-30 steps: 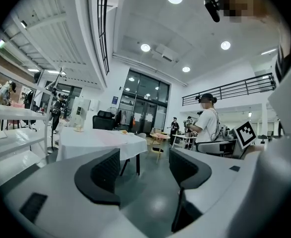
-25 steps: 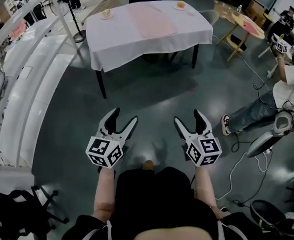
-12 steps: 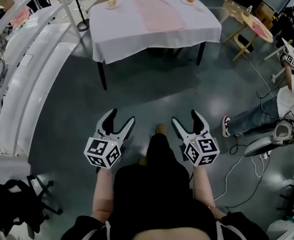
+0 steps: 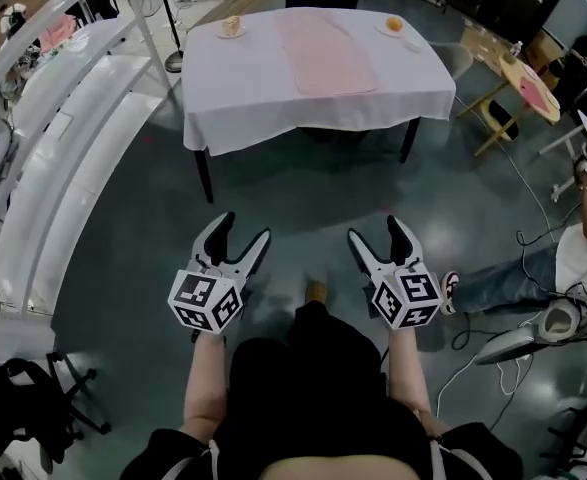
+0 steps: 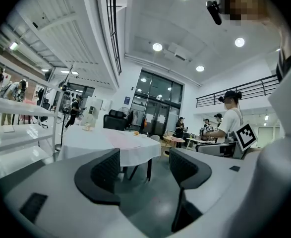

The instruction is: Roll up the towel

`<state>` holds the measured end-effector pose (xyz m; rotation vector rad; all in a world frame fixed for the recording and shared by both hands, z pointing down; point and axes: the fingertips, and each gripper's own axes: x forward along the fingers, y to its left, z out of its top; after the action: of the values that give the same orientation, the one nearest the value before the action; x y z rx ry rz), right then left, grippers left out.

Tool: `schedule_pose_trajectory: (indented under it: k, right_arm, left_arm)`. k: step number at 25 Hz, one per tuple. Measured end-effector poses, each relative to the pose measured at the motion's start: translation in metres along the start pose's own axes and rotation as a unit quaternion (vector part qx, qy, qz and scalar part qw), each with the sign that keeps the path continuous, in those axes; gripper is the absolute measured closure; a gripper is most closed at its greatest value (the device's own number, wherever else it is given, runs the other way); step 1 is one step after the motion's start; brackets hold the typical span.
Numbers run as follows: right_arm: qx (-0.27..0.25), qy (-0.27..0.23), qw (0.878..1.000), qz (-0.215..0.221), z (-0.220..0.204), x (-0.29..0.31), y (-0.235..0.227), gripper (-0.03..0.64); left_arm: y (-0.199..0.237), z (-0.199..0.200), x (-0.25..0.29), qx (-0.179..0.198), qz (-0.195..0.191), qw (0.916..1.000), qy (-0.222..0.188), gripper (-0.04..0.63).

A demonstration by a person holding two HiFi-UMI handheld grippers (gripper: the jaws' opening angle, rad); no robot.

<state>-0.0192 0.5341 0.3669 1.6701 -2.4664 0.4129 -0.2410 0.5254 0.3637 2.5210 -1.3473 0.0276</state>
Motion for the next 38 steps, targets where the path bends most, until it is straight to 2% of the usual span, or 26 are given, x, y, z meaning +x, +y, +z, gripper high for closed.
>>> schedule_pose_trajectory:
  k: [10,18,22,28,38]
  right_arm:
    - [0.01,-0.008,1.0,-0.005,0.03,0.069,-0.091,0.236]
    - [0.01,0.0,1.0,0.009,0.046,0.113,-0.148,0.236]
    - [0.009,0.004,1.0,0.024,0.048,0.134,-0.158,0.236]
    - [0.018,0.033,0.998,0.042,0.027,0.154,-0.158,0.236]
    - [0.03,0.049,0.998,0.017,0.02,0.191,-0.197,0.236]
  left_arm:
    - [0.012,0.023,0.103,0.008,0.009,0.9999,-0.006,0.278]
    - [0.012,0.035,0.172,0.011,0.022,0.9996,-0.009,0.278]
    - [0.018,0.029,0.183,0.003,0.037,0.9993,-0.005,0.278]
    - [0.032,0.008,0.189,-0.016,0.061,0.9978,0.018,0.278]
    - [0.048,0.002,0.255,-0.023,0.038,0.9984,0.034,0.278]
